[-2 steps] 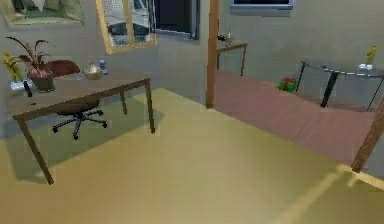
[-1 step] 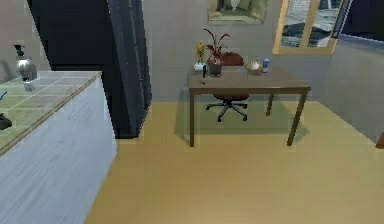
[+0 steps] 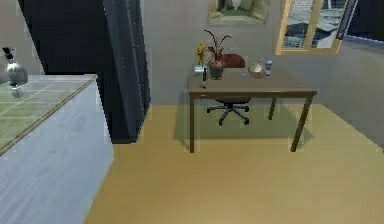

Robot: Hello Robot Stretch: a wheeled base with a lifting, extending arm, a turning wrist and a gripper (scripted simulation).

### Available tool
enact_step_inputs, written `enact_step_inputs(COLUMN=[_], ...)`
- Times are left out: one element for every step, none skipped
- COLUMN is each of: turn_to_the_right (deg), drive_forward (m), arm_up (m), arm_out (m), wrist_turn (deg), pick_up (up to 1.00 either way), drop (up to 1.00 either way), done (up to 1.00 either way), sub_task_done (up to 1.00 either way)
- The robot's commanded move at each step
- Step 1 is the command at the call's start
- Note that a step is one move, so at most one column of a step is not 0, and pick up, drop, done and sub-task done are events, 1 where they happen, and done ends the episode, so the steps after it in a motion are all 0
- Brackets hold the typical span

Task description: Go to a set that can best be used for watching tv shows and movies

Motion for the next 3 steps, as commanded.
enact_step_inputs(turn_to_the_right=[45.0,9.0,0.0], drive_forward=[0.00,0.00,1.00], arm_up=[0.00,0.00,0.00], arm_out=[0.00,0.00,0.00], wrist_turn=[0.0,0.0,0.0], pick_up=[0.00,0.00,0.00], drop=[0.00,0.00,0.00], done=[0.00,0.00,0.00], sub_task_done=[0.00,0.00,0.00])
